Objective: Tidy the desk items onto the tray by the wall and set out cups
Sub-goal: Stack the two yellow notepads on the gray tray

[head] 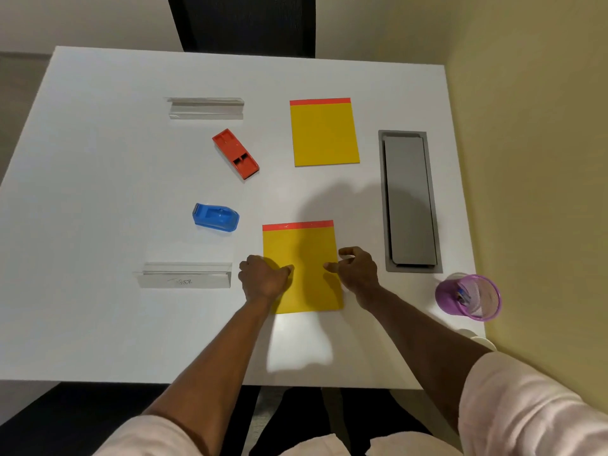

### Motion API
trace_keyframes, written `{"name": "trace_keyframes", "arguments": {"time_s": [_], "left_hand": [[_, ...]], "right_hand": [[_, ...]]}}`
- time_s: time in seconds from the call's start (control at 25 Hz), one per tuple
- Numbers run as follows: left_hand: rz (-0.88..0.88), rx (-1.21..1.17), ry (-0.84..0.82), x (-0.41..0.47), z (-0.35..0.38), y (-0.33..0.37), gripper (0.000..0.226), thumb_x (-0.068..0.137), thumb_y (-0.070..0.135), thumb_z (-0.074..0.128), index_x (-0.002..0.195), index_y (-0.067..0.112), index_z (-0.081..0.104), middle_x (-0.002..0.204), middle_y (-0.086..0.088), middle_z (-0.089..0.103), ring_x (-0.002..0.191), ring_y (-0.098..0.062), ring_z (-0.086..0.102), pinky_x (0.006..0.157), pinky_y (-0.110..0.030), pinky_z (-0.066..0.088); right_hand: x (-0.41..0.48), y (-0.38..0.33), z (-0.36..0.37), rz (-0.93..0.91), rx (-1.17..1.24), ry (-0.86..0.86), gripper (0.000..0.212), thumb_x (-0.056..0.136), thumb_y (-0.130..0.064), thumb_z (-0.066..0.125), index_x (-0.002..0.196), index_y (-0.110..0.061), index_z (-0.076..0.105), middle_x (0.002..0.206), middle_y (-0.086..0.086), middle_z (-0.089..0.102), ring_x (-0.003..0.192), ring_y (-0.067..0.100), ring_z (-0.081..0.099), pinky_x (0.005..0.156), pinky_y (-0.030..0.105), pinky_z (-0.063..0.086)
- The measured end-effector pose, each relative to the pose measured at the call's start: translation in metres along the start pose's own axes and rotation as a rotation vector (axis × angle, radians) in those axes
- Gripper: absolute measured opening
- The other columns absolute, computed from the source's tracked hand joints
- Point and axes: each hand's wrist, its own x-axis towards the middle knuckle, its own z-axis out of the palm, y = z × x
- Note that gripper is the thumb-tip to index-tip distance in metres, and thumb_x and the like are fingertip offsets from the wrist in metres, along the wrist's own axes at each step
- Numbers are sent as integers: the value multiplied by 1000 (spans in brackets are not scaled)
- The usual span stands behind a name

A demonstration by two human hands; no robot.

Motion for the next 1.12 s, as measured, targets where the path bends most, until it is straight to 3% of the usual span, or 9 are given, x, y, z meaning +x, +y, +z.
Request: {"name": "trace_keyframes", "arguments": {"time_s": [0.2, 0.36, 0.48, 0.64, 0.72, 0.84, 0.92, 1.12], "left_hand": [[-17, -28, -37, 2, 6, -2, 87, 81, 50, 91, 143, 1, 57, 143, -22, 61, 136, -39, 56, 114, -55, 51], [-62, -16, 3, -9, 10, 6, 95, 80, 49, 93, 151, 6, 46, 151, -22, 48, 144, -42, 44, 119, -55, 44], [-112, -93, 25, -19, 14, 14, 92, 81, 41, 94, 151, 8, 43, 153, -22, 43, 143, -43, 46, 117, -56, 47], [-120, -116, 63, -27, 20, 25, 84, 85, 33, 92, 148, 2, 46, 150, -23, 54, 138, -43, 54, 114, -55, 50], [-136, -154, 77, -33, 22, 26, 81, 86, 32, 91, 147, 2, 47, 147, -21, 57, 136, -43, 56, 112, -56, 51], [-144, -250, 118, -43, 22, 27, 66, 91, 29, 87, 142, 5, 51, 136, -19, 64, 123, -38, 62, 106, -56, 55], [-139, -336, 147, -51, 21, 28, 59, 93, 29, 85, 139, 9, 54, 130, -15, 68, 118, -36, 65, 104, -55, 57], [-36, -409, 282, -66, 18, 43, 46, 92, 16, 85, 132, 10, 63, 120, -11, 75, 110, -34, 74, 95, -45, 60]], "right_hand": [[7, 0, -4, -67, -191, 8, 49, 82, -31, 88, 120, -10, 66, 122, 11, 71, 112, 31, 68, 99, 49, 57], [9, 3, -4, -114, -287, 28, 41, 85, -26, 85, 118, -11, 66, 122, 13, 65, 113, 30, 62, 98, 42, 56], [9, 6, -10, -138, -269, 11, 42, 83, -24, 88, 115, -9, 67, 115, 12, 68, 107, 28, 66, 85, 31, 53], [13, 6, -21, -115, -186, -24, 48, 84, -19, 88, 122, -14, 59, 113, 7, 72, 100, 26, 71, 72, 25, 49], [13, 4, -26, -86, -76, -68, 55, 84, -17, 87, 127, -19, 53, 113, 7, 73, 96, 24, 70, 76, 29, 56], [17, 1, -37, -163, 27, -118, 43, 88, -13, 84, 125, -22, 64, 106, -1, 74, 97, 23, 72, 91, 45, 62], [18, -3, -47, -218, 59, -128, 39, 89, -10, 82, 123, -24, 69, 96, -11, 71, 94, 20, 71, 91, 47, 63], [22, -22, -76, -303, 51, -103, 43, 89, -9, 81, 130, -18, 71, 110, 7, 77, 100, 28, 75, 89, 44, 63]]}}
